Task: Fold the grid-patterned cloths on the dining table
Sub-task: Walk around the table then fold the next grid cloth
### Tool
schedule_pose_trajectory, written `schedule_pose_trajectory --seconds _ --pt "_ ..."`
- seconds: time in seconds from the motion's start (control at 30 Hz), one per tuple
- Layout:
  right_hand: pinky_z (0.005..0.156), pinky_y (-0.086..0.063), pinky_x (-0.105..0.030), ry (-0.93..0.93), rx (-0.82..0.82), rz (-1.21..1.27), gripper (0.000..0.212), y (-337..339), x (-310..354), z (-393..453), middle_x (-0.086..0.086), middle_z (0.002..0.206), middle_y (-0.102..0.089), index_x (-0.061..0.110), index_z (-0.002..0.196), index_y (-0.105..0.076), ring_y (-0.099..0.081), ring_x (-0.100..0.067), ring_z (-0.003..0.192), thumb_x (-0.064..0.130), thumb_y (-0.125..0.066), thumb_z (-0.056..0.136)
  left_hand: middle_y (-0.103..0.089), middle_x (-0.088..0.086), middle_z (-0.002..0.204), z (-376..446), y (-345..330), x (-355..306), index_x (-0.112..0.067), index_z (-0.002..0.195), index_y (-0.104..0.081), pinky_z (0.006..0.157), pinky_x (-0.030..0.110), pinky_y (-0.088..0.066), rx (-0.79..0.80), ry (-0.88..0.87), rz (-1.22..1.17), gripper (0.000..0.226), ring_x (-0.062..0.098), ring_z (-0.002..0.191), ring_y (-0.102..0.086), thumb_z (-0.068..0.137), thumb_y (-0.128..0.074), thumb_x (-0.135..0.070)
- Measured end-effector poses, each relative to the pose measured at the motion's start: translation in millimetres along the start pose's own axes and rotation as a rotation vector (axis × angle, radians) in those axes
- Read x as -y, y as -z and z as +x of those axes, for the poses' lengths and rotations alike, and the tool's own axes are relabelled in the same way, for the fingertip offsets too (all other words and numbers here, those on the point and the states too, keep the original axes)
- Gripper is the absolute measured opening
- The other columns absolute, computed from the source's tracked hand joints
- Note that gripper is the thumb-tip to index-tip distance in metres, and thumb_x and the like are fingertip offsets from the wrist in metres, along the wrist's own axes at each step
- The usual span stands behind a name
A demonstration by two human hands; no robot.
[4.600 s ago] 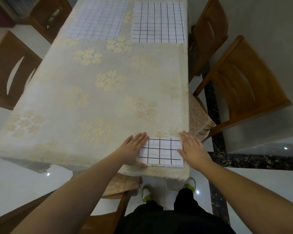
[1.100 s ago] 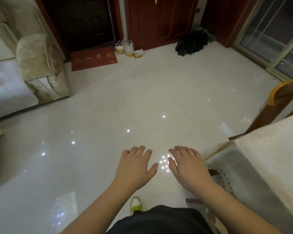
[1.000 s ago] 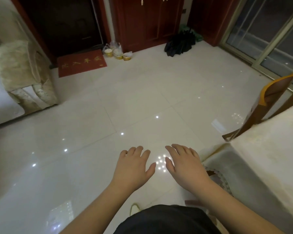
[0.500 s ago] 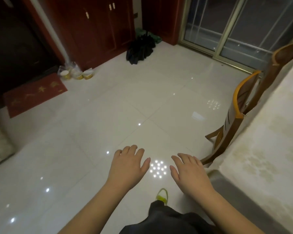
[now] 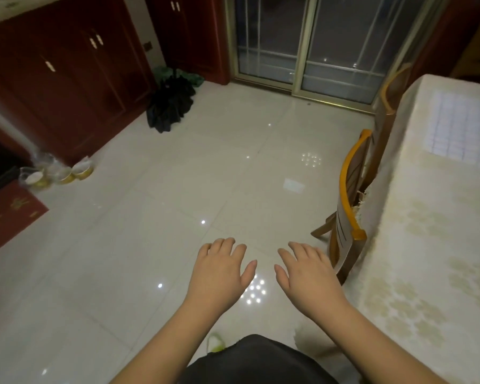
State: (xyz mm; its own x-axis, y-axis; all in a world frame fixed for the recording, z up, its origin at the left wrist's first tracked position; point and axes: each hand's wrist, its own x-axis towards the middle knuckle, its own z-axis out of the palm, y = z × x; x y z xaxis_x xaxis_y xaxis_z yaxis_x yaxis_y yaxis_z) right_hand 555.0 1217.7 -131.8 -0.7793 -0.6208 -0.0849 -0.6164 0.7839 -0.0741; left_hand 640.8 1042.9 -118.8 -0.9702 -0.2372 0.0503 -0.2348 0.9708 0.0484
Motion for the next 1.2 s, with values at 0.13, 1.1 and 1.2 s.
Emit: schedule_pose_trajectory --seconds 0.13,1.1,1.2 --pt "0.089 -0.052 -0.044 -0.036 -0.026 0.006 0.049 9 1 45 -0.006 0.112 -0.069 0.019 0.108 -0.071 -0.065 -0.026 0.102 0.044 -0.034 0.088 -0.07 0.003 0.103 55 -13 22 -0.019 0.103 -0.071 0.079 0.039 -0.051 -0.013 -0.062 -0.033 0.049 0.022 0.092 -0.066 0.09 -0.036 -0.05" --pt "0.096 -0.049 -0.047 -0.45 -0.074 0.033 0.052 34 -66 400 -0.008 0.114 -0.069 0.017 0.11 -0.071 -0.063 -0.028 0.11 0.043 -0.032 0.088 -0.069 0.007 0.102 491 -43 89 -0.017 0.101 -0.071 0.084 0.042 -0.05 0.023 -0.567 0.001 0.047 0.026 0.097 -0.065 0.089 -0.036 -0.046" --pt "0.096 -0.049 -0.047 -0.509 -0.093 0.054 0.052 42 -107 432 -0.009 0.114 -0.068 0.017 0.111 -0.07 -0.063 -0.028 0.11 0.043 -0.031 0.089 -0.07 0.005 0.101 539 -42 67 -0.018 0.101 -0.071 0.083 0.041 -0.051 0.041 -0.593 0.04 0.046 0.025 0.096 -0.065 0.089 -0.037 -0.046"
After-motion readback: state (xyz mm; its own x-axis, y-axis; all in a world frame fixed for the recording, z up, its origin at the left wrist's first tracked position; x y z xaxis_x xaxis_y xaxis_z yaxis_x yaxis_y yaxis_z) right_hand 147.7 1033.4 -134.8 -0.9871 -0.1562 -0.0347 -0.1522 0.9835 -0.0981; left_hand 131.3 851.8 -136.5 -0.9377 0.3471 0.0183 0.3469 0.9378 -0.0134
